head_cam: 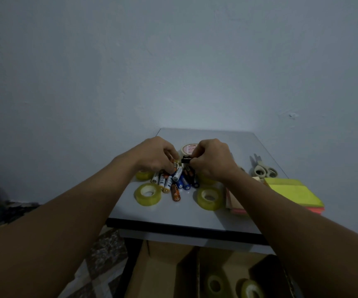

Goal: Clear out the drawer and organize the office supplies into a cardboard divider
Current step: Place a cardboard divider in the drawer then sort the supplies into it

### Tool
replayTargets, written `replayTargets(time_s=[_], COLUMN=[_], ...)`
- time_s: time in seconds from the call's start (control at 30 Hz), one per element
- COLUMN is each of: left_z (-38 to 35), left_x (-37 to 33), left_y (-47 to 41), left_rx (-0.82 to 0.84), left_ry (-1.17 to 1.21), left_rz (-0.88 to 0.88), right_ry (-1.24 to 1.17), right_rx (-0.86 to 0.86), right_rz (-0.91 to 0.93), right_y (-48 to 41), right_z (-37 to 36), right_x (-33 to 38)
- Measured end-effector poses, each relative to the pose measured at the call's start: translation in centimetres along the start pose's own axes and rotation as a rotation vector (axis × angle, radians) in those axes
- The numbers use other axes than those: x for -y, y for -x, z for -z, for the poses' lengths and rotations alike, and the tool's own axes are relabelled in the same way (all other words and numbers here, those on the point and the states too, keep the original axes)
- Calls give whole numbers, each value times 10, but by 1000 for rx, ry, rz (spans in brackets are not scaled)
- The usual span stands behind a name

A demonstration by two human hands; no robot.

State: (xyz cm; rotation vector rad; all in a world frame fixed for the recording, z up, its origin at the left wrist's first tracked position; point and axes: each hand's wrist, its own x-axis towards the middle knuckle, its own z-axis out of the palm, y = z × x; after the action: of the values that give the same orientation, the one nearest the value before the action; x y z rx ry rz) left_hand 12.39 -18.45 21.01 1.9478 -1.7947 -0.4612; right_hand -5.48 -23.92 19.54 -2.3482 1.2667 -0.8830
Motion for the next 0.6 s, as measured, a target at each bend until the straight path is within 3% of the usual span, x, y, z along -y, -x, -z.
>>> replayTargets(time_s=[0.2,0.4,0.6], left_z=[1,1,-4], left_x=[-3,-1,2], left_y=[6,4,3], left_rx=[125,193,154], left_ry=[142,94,-23], left_rz=[-13,-2,-44], right_ry=[-65,-155,-199], right_rx=[-21,-47,-56], right_rz=[-46,-100,-125], right_y=[1,3,5], right_z=[6,5,6], right_x=[-8,-14,-17])
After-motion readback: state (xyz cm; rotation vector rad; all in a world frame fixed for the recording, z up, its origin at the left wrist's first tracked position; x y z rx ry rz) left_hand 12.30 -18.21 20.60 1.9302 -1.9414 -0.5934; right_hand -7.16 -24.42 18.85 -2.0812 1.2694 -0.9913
